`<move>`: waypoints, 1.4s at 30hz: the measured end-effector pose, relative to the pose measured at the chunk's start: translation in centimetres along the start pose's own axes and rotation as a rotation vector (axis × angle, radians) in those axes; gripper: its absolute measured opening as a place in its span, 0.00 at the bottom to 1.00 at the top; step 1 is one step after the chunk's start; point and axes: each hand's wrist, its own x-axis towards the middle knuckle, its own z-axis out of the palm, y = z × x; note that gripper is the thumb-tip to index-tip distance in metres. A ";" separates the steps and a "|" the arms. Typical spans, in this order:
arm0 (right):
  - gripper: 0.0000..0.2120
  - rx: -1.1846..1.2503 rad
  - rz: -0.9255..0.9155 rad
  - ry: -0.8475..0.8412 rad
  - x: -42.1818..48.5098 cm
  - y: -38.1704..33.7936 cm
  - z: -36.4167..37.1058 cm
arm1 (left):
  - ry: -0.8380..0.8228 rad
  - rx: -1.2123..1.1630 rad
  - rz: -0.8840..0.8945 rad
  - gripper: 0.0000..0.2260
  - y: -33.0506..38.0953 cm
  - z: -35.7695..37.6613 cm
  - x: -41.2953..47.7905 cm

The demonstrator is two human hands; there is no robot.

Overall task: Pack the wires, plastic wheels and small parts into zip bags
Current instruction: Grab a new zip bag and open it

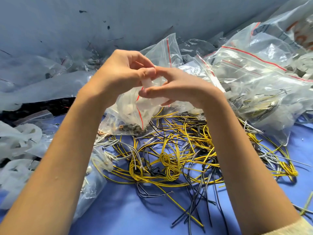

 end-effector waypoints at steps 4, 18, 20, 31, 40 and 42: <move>0.30 -0.195 0.030 0.057 0.4 0.3 0.0 | 0.025 0.247 -0.040 0.06 -0.8 0.1 1.3; 0.21 0.016 0.048 0.135 0.2 -0.5 0.0 | -0.242 0.790 -0.160 0.28 -1.6 -1.5 0.7; 0.23 0.037 0.051 0.162 0.2 -0.5 0.2 | -0.133 0.915 -0.113 0.28 -1.7 -0.9 0.5; 0.16 0.096 0.063 0.209 0.7 -0.7 0.3 | 0.117 0.785 -0.057 0.09 1.8 -1.9 -0.4; 0.06 0.241 -0.085 -0.357 -2.2 -2.4 -0.5 | 0.190 0.565 0.077 0.11 6.1 -2.6 -2.9; 0.08 -0.095 -0.005 -0.348 -2.1 -2.6 -0.1 | 0.079 0.707 0.001 0.12 5.4 -2.3 -2.6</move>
